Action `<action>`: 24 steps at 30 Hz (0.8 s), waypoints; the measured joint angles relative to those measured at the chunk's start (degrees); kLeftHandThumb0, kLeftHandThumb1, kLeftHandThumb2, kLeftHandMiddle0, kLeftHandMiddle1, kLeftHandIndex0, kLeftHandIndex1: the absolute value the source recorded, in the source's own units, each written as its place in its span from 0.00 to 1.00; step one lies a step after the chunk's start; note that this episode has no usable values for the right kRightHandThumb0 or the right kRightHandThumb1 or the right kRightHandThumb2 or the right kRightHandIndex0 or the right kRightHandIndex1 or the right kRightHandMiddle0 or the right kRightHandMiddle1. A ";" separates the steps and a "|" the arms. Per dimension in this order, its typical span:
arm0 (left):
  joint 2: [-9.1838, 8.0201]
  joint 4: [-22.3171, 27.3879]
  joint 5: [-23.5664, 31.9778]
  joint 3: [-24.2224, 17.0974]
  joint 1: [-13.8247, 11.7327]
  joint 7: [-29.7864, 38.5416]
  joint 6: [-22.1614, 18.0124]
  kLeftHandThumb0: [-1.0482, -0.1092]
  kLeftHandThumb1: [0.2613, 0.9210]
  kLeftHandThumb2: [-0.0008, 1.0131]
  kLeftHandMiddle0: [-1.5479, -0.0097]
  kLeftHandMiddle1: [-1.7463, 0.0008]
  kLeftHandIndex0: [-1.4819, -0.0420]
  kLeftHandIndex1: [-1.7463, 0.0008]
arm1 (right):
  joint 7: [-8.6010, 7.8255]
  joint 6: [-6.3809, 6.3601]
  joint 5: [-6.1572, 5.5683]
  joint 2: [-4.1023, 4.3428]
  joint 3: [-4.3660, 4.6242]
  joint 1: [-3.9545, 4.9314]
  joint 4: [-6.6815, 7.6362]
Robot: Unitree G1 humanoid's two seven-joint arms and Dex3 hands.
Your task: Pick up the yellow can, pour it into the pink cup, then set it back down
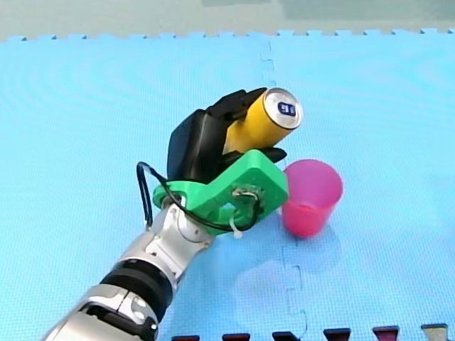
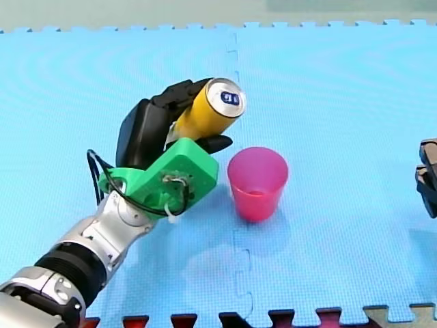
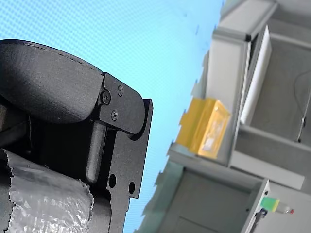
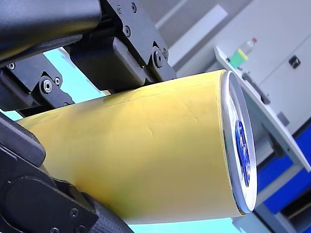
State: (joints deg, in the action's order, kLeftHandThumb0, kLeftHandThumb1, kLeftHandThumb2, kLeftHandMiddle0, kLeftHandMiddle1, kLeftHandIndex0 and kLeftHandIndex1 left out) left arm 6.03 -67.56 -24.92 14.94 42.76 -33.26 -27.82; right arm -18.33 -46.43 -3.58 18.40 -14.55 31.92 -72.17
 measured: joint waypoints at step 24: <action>-3.39 -0.93 -12.97 10.01 0.53 -13.63 0.49 0.73 0.85 0.00 0.15 1.00 0.20 1.00 | -0.52 0.67 -0.62 -0.36 -0.20 0.01 0.22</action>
State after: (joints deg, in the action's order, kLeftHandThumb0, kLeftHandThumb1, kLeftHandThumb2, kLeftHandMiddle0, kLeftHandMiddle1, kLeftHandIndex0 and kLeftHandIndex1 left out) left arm 2.63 -68.49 -37.89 24.95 43.28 -46.89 -27.33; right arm -18.85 -45.75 -4.20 18.04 -14.74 31.93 -71.95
